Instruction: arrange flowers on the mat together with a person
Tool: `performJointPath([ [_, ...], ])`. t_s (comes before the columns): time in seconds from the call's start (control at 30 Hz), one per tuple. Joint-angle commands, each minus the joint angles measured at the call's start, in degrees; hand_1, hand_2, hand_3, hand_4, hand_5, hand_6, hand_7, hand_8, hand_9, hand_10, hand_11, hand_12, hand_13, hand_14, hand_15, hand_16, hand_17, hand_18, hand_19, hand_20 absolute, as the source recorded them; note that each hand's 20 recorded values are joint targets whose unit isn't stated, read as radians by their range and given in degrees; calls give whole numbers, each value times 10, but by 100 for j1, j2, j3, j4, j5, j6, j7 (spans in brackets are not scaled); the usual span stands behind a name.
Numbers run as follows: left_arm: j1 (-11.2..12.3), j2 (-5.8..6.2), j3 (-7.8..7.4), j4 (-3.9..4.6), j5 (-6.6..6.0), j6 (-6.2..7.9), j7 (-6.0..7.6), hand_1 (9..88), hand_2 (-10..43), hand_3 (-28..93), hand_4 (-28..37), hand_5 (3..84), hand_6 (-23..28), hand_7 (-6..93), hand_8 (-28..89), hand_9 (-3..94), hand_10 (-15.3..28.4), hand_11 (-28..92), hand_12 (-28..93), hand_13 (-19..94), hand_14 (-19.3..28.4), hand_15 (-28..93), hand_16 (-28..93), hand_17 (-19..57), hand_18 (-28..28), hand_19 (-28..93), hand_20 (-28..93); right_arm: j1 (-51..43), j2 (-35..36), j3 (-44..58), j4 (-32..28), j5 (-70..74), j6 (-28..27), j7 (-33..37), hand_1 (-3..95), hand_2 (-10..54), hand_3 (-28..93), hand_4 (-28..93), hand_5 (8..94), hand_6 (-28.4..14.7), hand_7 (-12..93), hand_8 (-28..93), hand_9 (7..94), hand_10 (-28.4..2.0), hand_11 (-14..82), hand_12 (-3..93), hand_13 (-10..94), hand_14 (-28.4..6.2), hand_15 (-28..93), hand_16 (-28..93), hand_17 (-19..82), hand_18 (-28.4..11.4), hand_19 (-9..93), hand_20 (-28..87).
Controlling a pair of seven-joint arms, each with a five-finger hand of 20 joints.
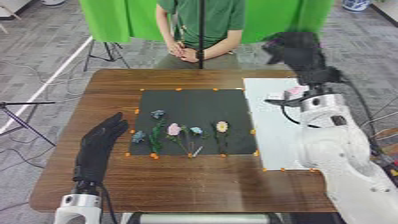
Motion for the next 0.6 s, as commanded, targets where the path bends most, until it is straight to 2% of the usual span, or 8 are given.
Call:
performJointPath([
  [0.03,-23,-80,-9,68,32,-146,10,243,-43,684,-196,460,26,114,-59,441,129,130,137,346,150,96,4,70,94,18,170,-2783,-1386,1091,-310,5182,-330,-2815,123,52,742,-178,515,-11,101,-91,539,-164,65,108,414,-146,118,179,215,-141,190,313],
  [0.17,-22,-66,-9,56,51,-182,18,243,-43,684,-196,460,26,115,-59,441,129,130,138,346,150,96,4,70,94,17,170,-3635,-1630,1072,-537,5570,-471,-3084,69,43,785,-197,386,3,88,-94,401,-142,36,88,281,-113,66,133,162,-121,62,277],
  [0.27,-20,-73,-13,68,39,-167,33,244,-43,684,-196,461,27,113,-59,441,130,130,137,351,150,97,2,73,83,16,165,-3995,-1761,1044,-545,5322,-712,-3034,47,38,800,-208,340,8,86,-98,364,-130,28,80,251,-99,54,115,139,-115,50,270],
  [0.33,-19,-90,1,71,38,-163,43,246,-42,683,-197,462,28,112,-59,442,130,129,137,351,150,97,1,73,79,17,163,-4076,-1820,956,-519,5268,-631,-2975,41,38,803,-211,336,7,87,-98,362,-129,28,79,249,-98,55,112,137,-113,49,266],
  [0.43,-38,-112,3,85,77,-260,4,246,-41,682,-196,462,28,112,-58,442,130,129,137,351,148,98,1,72,80,17,162,-4070,-1974,913,-483,5311,-636,-2977,38,39,804,-211,343,-1,87,-99,364,-126,30,78,248,-96,57,109,136,-113,50,263],
  [0.5,-33,-130,-30,86,102,-336,-57,245,-42,683,-196,461,27,112,-58,441,128,129,137,347,149,98,1,64,100,15,161,-4046,-2008,922,-454,5187,-648,-3056,38,39,807,-211,348,-5,88,-99,366,-126,31,79,250,-95,58,108,137,-111,50,262],
  [0.6,-2,-117,-34,78,88,-315,-55,244,-43,683,-196,455,23,116,-58,435,125,124,139,332,155,96,12,46,123,25,166,-3991,-1973,976,-438,5224,-666,-3050,43,37,814,-208,358,-10,90,-100,372,-127,33,80,251,-94,60,104,139,-109,49,259],
])
